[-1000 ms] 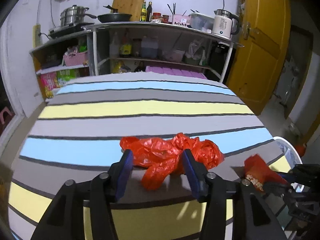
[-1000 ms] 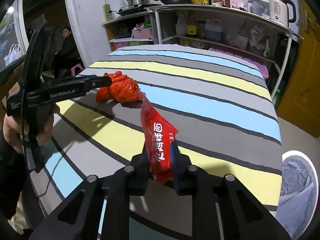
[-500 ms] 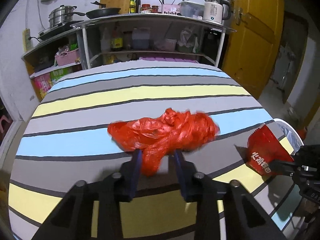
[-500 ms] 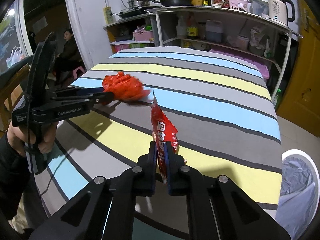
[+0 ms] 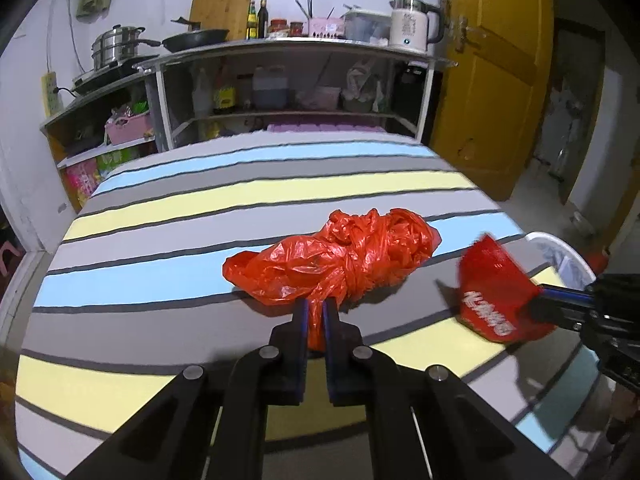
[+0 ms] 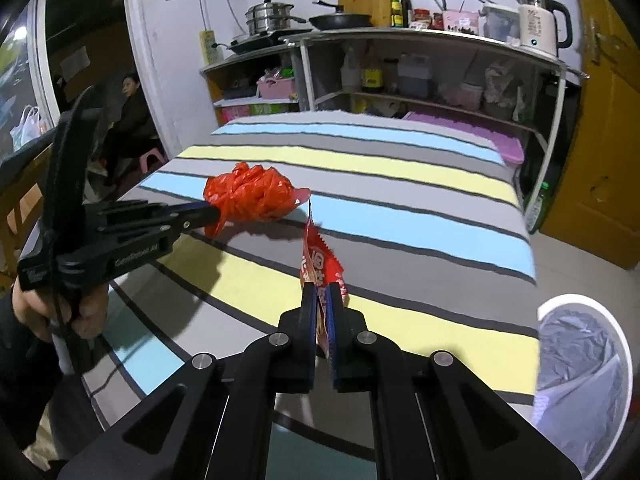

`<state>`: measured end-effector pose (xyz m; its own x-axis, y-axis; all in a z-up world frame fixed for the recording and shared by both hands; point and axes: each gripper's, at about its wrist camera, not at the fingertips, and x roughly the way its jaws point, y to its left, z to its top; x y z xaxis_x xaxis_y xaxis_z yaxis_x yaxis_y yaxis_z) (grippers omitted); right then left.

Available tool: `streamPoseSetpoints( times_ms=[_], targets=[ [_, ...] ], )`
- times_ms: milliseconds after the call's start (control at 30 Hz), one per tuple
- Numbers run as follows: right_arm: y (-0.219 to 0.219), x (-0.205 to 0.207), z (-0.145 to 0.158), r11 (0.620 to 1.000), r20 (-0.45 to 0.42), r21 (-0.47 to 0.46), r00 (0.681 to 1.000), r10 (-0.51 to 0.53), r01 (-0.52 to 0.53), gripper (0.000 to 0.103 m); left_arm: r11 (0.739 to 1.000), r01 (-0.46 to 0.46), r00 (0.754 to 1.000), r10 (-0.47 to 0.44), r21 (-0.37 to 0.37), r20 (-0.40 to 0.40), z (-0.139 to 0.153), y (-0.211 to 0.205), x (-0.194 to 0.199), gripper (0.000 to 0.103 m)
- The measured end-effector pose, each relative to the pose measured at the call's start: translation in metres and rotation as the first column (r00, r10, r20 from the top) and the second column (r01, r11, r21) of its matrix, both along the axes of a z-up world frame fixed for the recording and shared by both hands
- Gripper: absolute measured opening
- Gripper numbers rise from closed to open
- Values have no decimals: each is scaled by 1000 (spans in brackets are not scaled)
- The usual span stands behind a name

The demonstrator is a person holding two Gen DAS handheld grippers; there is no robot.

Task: Collect trash
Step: 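Grasp the red plastic bag with the left gripper while the right gripper grasps the red wrapper, then lift the red bag and red wrapper and carry them over the bin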

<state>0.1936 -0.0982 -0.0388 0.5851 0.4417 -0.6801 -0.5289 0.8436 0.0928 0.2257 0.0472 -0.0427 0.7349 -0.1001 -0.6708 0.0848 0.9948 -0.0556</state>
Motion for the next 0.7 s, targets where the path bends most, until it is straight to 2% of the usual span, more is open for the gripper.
streamPoseSetpoints(
  times_ms=[400, 600, 633, 667, 700],
  targets=[
    [-33, -25, 24, 997, 60, 24, 995, -80, 78, 3, 998, 38, 996, -34, -48, 87, 38, -34, -33, 6],
    [-37, -29, 28, 996, 68, 58, 995, -71, 67, 4, 999, 10, 994, -5, -48, 107, 50, -31, -41, 6],
    [-34, -30, 28, 997, 72, 61, 996, -55, 51, 5, 999, 2, 994, 3, -49, 108, 51, -29, -42, 6],
    [-29, -31, 28, 998, 79, 54, 996, -41, 37, 13, 999, -6, 994, 12, -49, 108, 52, -26, -43, 6],
    [-26, -31, 26, 999, 84, 43, 996, -30, 27, 28, 999, -17, 994, 23, -48, 107, 52, -22, -44, 6]
  ],
)
